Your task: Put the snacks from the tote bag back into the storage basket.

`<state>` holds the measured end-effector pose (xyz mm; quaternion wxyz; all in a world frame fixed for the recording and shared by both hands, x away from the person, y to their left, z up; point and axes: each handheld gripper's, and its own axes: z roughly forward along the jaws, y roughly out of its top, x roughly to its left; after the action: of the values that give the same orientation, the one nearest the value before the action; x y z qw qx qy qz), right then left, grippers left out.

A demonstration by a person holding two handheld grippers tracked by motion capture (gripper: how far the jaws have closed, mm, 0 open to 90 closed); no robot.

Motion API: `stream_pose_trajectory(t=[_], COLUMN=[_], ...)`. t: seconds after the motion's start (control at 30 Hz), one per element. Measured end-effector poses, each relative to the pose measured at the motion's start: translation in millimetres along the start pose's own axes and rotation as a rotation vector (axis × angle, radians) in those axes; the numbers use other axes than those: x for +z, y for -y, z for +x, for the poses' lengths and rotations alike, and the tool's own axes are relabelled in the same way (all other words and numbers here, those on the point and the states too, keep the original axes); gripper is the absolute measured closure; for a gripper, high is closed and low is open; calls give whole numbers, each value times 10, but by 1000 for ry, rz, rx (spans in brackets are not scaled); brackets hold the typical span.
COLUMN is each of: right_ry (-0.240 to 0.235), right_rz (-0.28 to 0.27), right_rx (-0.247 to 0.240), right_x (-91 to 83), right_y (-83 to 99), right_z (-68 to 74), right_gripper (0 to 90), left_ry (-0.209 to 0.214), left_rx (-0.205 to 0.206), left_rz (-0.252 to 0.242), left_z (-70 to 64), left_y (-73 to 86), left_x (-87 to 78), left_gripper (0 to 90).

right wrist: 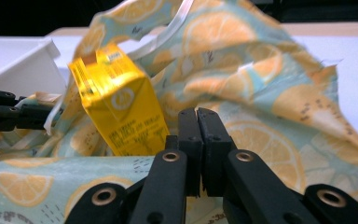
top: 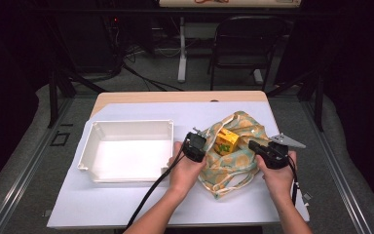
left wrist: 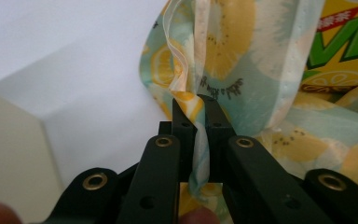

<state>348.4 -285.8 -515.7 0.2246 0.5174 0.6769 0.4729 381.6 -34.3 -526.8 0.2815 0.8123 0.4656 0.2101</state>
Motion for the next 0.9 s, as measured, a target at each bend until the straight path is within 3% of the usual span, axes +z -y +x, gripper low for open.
stream_pose_trajectory(t=[0.13, 0.2, 0.23, 0.27, 0.3, 0.33, 0.4, 0.47, 0.53, 0.57, 0.6, 0.73, 0.9], right_ry=[26, 70, 70, 110, 110, 132, 136, 106, 67, 48, 48, 28, -3], right_rz=[52, 147, 147, 194, 194, 217, 215, 182, 131, 67, 67, 4, -66], right_rx=[-10, 11, 11, 58, 58, 102, 124, 144, 152, 139, 139, 74, -12], right_x=[41, 71, 71, 89, 89, 87, 77, 21, -58, -147, -147, -268, -369], right_y=[69, 137, 137, 207, 207, 261, 273, 258, 218, 161, 161, 55, -59], right_z=[-53, -159, -159, -252, -252, -344, -373, -410, -408, -381, -381, -311, -176], right_gripper=[887, 890, 890, 897, 897, 898, 893, 838, 778, 696, 696, 605, 506], left_ry=[-12, -24, -24, -29, -31, -35, -14, 26, 49, 72, 72, 157, 174], left_rx=[-25, -33, -33, -31, -38, -42, -56, -58, -66, -77, -77, -131, -165], left_rz=[-36, -35, -35, -30, -34, -34, -42, -57, -105, -146, -146, -203, -292], left_z=[-76, -56, -56, -39, -23, -3, 29, 34, 27, 50, 50, 175, 305], left_y=[146, 235, 235, 259, 283, 299, 311, 302, 285, 259, 259, 165, 69], left_x=[76, 102, 102, 109, 117, 120, 101, 31, -79, -194, -194, -422, -681], left_gripper=[866, 869, 869, 869, 869, 864, 849, 763, 655, 554, 524, 446, 397])
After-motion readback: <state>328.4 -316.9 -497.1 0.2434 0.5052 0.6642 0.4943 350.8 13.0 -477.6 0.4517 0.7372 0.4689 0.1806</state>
